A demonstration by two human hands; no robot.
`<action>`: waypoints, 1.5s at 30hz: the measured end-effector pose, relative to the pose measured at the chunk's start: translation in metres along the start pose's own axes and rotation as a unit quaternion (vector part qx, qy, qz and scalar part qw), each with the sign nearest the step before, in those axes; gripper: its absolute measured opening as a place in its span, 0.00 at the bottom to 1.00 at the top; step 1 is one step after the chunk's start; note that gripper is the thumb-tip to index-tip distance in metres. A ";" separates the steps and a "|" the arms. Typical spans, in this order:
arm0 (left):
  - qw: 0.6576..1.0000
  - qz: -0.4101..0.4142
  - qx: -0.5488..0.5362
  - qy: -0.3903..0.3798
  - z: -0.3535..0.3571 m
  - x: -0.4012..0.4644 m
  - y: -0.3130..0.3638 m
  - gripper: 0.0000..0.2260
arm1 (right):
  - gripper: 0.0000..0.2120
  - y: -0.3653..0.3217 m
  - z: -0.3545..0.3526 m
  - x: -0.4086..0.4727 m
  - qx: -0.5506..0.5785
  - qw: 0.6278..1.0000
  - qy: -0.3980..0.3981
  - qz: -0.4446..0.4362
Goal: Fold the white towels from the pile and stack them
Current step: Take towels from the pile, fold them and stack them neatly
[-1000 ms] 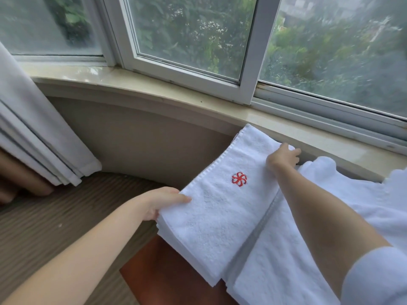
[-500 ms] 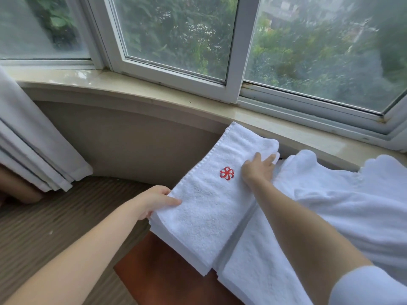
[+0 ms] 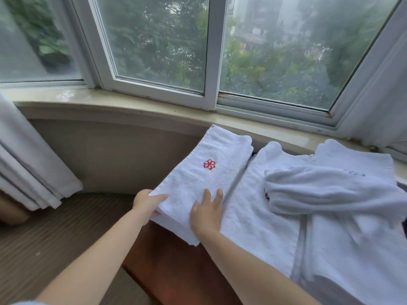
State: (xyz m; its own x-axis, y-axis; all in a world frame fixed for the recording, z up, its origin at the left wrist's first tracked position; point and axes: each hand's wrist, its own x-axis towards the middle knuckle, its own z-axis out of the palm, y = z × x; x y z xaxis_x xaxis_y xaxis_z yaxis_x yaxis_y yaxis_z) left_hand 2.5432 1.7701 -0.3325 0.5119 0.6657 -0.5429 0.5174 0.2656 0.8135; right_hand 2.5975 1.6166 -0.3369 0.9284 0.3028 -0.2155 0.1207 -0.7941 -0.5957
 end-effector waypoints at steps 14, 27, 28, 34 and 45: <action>0.892 0.225 0.321 0.224 0.032 -0.038 -0.005 0.17 | 0.17 -0.006 -0.044 -0.033 0.121 0.991 -0.048 -0.002; 0.880 0.335 0.324 -0.091 0.155 -0.063 0.036 0.09 | 0.14 0.075 -0.149 0.000 0.057 0.985 0.164 0.007; 0.881 0.328 0.322 -0.114 0.163 -0.064 0.037 0.09 | 0.14 0.082 -0.156 0.002 0.017 0.981 0.191 0.004; 0.861 0.322 0.339 -0.201 0.196 -0.066 0.043 0.09 | 0.33 0.137 -0.211 0.012 -0.185 0.947 0.186 0.187; 0.886 0.204 0.217 -0.355 0.228 -0.078 0.048 0.31 | 0.10 0.148 -0.219 0.035 -0.043 0.947 0.293 0.122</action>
State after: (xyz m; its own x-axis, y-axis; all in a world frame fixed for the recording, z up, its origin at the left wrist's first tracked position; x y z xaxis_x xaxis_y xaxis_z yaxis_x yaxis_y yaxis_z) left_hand 2.6843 1.5720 -0.2986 0.9399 -0.0033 -0.3415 0.3256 -0.2923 0.8992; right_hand 2.7245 1.3946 -0.2630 0.9649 -0.2202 0.1434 -0.1179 -0.8505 -0.5126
